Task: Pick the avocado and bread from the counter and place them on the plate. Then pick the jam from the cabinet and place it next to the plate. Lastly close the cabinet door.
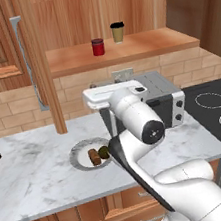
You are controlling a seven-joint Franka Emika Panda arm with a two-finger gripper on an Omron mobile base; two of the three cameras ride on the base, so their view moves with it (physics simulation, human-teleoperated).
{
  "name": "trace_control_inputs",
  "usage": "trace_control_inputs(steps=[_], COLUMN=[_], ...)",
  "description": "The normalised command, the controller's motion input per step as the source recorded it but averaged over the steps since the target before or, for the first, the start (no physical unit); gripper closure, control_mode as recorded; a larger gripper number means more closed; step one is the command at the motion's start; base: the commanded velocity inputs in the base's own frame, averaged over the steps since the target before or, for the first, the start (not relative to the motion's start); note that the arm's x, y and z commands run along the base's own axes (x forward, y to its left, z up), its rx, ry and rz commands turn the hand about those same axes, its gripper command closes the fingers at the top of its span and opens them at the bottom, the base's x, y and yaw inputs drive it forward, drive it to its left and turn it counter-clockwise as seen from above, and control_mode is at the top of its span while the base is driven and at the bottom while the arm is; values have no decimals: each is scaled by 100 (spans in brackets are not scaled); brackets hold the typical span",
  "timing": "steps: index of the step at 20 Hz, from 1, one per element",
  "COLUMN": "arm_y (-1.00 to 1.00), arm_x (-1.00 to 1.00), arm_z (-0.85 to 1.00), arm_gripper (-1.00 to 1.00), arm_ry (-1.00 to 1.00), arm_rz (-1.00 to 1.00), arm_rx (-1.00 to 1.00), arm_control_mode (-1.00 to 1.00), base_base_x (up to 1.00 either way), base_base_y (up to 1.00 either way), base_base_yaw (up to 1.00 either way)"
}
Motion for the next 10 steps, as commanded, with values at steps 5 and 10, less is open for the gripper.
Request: trace_control_inputs(steps=[5, 10], arm_y=[-40, -32], arm_x=[-7, -7], arm_z=[38, 36], arm_gripper=[-100, -100], arm_ry=[-7, -9], arm_rz=[-4, -5], arm_rx=[9, 8], arm_control_mode=[-100, -100], base_base_x=[0, 0], base_base_y=[0, 0], base_base_yaw=[0, 0])
